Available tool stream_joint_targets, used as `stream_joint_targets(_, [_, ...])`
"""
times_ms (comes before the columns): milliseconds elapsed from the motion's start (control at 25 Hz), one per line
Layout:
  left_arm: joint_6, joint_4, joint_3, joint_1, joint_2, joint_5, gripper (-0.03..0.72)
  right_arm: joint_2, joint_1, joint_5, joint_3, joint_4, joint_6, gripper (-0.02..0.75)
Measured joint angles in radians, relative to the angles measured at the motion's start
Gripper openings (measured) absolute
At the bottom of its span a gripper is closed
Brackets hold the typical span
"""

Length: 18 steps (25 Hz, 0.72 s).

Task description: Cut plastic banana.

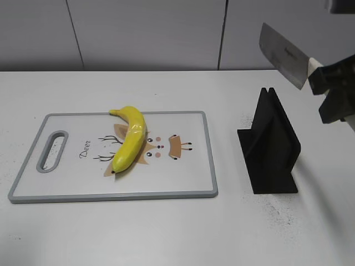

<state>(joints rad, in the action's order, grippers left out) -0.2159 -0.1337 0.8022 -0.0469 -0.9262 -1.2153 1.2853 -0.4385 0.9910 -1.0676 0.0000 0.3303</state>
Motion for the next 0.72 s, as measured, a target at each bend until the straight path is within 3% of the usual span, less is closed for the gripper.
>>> stream_joint_targets(320, [0.000,0.001,-0.165,0.000,0.359,0.058,0.587,-0.001,0.000,-0.094,0.092,-0.008,0.049,0.161])
stream_joint_targets(720, [0.000,0.001,-0.293,0.000,0.759,0.087,0.586,-0.001,0.000,-0.136,0.096,-0.025,0.075,0.161])
